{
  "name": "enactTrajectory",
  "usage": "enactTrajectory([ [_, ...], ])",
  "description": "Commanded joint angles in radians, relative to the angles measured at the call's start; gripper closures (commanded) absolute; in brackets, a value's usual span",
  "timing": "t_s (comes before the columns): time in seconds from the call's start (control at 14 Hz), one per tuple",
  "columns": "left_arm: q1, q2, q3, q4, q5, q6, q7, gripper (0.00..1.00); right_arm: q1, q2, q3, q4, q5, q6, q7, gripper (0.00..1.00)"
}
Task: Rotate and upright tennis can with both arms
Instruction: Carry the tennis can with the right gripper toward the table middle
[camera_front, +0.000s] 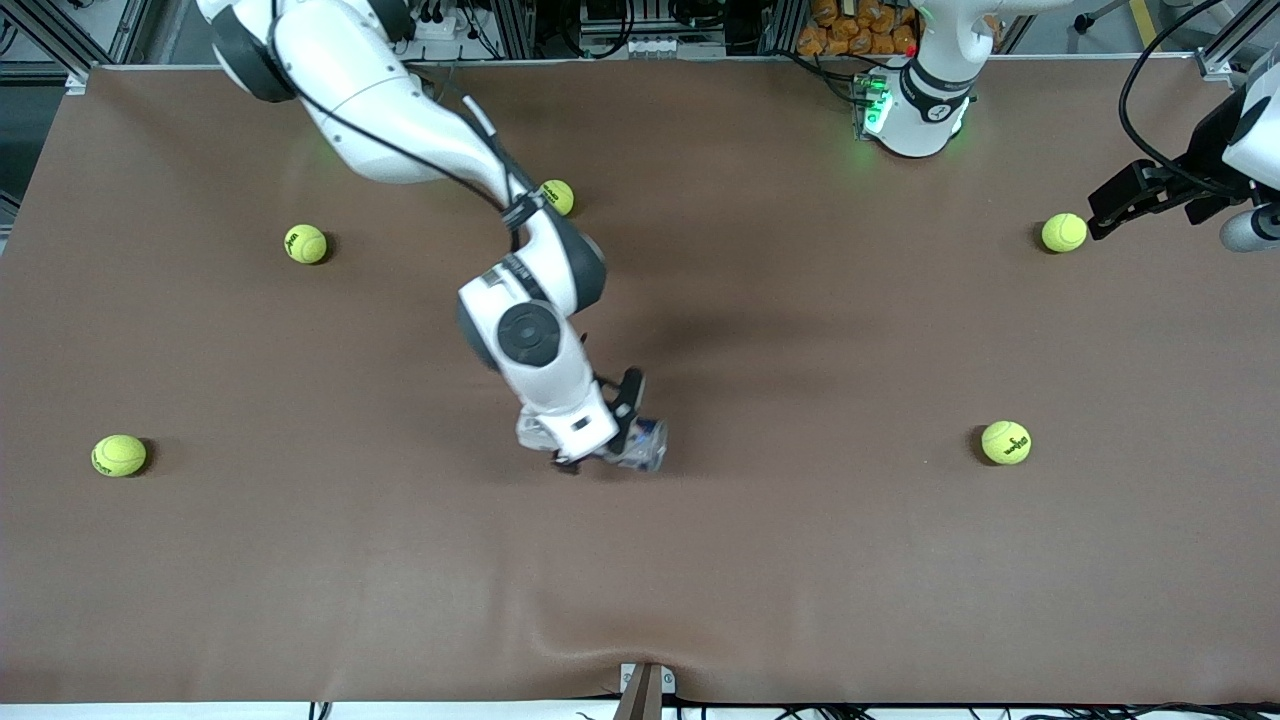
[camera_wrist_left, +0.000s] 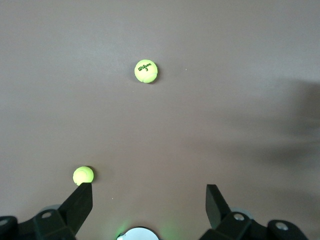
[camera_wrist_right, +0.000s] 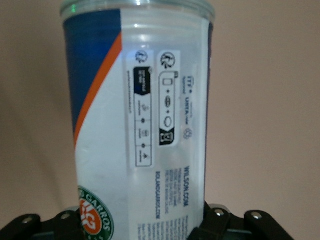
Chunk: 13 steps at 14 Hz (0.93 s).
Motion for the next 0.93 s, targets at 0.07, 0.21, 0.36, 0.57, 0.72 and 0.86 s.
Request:
enactTrajectory([
  [0.07,0.001,-0.01,-0.004,-0.002,0.003,-0.002,-0.007,0.0,0.074,0.013,-0.009,-0.017,0.01,0.002,-0.153,0.33],
  [0.21,0.001,-0.01,-0.004,-0.002,0.004,-0.002,-0.007,0.0,0.084,0.013,-0.01,-0.033,0.008,0.004,-0.154,0.33],
  [0.36,0.003,-0.01,-0.004,-0.002,0.004,-0.002,-0.007,0.0,0.082,0.03,-0.01,-0.034,0.008,0.007,-0.153,0.33],
  [0.57,0.004,-0.012,-0.004,-0.002,0.003,-0.002,-0.005,0.0,0.078,0.053,-0.012,-0.036,0.005,0.062,-0.151,0.28],
  [0.72,0.004,-0.012,-0.004,-0.002,0.003,-0.002,-0.005,0.0,0.071,0.067,-0.012,-0.036,0.002,0.085,-0.141,0.27],
  [0.86,0.004,-0.012,-0.004,-0.002,0.003,-0.002,-0.005,0.0,0.068,0.08,-0.015,-0.034,0.005,0.096,-0.128,0.25],
])
